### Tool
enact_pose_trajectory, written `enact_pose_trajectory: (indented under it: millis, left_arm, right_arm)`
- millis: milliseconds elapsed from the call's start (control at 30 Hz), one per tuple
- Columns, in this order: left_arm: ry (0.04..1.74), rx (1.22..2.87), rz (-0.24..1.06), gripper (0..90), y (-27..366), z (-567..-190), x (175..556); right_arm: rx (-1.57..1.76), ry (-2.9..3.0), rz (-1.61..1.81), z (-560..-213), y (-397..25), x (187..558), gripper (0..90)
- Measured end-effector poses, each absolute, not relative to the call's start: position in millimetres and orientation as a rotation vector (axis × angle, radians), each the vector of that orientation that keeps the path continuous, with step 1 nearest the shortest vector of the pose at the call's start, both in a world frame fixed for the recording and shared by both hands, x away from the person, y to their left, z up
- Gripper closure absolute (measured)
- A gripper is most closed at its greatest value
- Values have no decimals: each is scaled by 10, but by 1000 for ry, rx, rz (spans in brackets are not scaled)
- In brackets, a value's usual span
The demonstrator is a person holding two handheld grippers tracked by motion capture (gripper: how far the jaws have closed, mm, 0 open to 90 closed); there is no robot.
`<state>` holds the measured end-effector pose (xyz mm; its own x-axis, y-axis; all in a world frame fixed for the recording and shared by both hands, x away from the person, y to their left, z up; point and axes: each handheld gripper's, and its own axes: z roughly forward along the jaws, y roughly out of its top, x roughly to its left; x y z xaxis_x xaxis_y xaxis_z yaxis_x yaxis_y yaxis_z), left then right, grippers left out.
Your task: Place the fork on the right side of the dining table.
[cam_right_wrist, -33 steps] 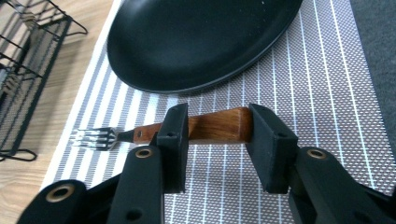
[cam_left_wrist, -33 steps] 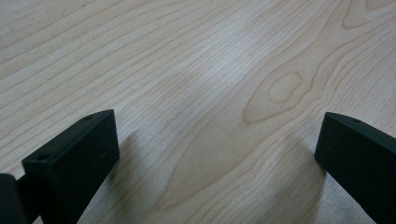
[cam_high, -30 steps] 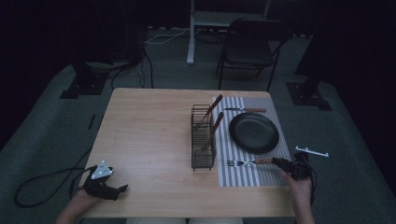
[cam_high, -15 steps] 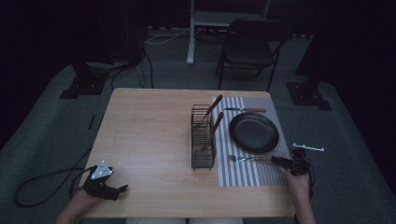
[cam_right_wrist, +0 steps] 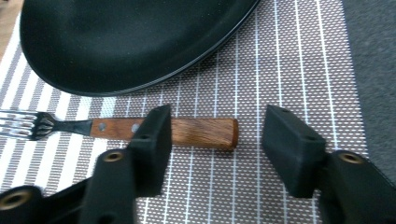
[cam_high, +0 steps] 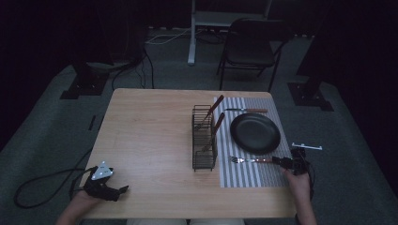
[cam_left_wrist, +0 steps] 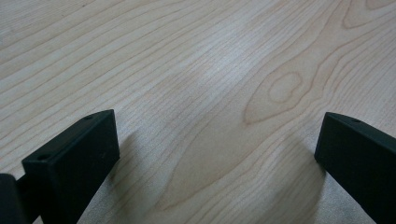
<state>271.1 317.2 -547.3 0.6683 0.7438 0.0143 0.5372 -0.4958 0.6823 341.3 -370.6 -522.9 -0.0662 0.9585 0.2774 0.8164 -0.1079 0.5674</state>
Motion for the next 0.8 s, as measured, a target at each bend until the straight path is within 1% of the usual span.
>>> enact_pose_trajectory:
  millis: [167,200,300,333,367,400,800]
  left_arm:
    - [984,2223,406,0,3172,-5473,2711]
    - [984,2223,406,0,3172,-5473,2711]
    - [983,2223,406,0,3172,-5472,2711]
    - [983,2223,406,0,3172,-5473,2711]
    - [983,2223,406,0,3172,-5473,2711]
    - [983,2223,406,0,3172,-5473,2711]
    - [983,2223,406,0,3172,-5472,2711]
  right_arm:
    - [1950,1953,914,-5236,-3678,3374,400]
    - [1931,1960,901,-5241,-3647,3338,327]
    - [1910,1961,905,-5259,-3596,3271,268]
    - [1902,1965,904,-5267,-3571,3249,234]
    - [1885,1989,902,-5279,-3540,3228,182]
    - [1871,2012,891,-5291,-3505,3209,154]
    - [1781,1908,952,-5389,-3342,2937,139]
